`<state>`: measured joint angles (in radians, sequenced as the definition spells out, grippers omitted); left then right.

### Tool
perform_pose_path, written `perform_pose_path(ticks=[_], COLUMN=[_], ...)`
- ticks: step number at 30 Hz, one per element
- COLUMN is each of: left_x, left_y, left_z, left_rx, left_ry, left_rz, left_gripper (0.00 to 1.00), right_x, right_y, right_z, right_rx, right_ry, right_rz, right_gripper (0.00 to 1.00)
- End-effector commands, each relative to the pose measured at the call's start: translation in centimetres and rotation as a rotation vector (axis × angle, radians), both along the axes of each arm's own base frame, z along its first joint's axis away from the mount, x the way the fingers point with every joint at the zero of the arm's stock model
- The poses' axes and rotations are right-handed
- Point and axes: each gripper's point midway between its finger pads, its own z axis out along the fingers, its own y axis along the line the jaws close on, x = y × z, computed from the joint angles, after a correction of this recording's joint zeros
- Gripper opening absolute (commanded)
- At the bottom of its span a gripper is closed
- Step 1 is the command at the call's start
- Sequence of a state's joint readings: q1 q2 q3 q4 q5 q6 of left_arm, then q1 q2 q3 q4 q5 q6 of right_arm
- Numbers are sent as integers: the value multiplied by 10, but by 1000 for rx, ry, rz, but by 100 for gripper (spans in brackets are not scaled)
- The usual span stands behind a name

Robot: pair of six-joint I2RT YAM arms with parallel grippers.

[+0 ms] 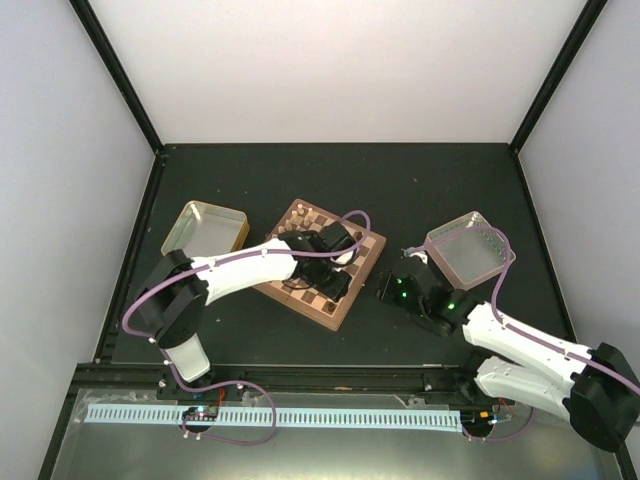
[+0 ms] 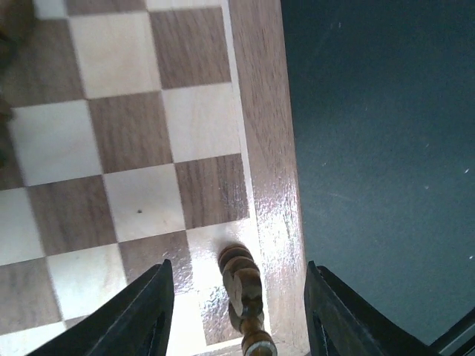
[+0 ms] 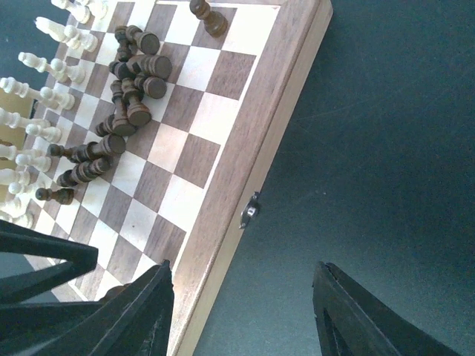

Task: Set up the chess pieces on the board
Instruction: Move the chess piece to the chessboard, then pick up the chess piece from the chessboard.

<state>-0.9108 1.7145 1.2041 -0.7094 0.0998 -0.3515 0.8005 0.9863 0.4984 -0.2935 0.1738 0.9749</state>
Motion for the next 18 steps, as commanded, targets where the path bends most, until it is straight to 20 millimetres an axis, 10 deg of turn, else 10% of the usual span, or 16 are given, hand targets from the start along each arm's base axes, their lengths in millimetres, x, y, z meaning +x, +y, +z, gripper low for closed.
perform_pose_path(ticks=[1,8,18], left_x=[22,55,73], left_y=[7,51,91], left_z=[51,74,29], left_rx=[-62,-22,115], left_ry=[-117,-230,-182], left_rz=[98,261,347], left_gripper=[50,48,24], right_x=[1,-3,-15], right_y=[-4,-8,-9], right_z=[12,24,16], right_rx=[19,30,11], right_ry=[-34,-91,-71], right_rz=[-8,24,85], right_gripper=[53,54,53])
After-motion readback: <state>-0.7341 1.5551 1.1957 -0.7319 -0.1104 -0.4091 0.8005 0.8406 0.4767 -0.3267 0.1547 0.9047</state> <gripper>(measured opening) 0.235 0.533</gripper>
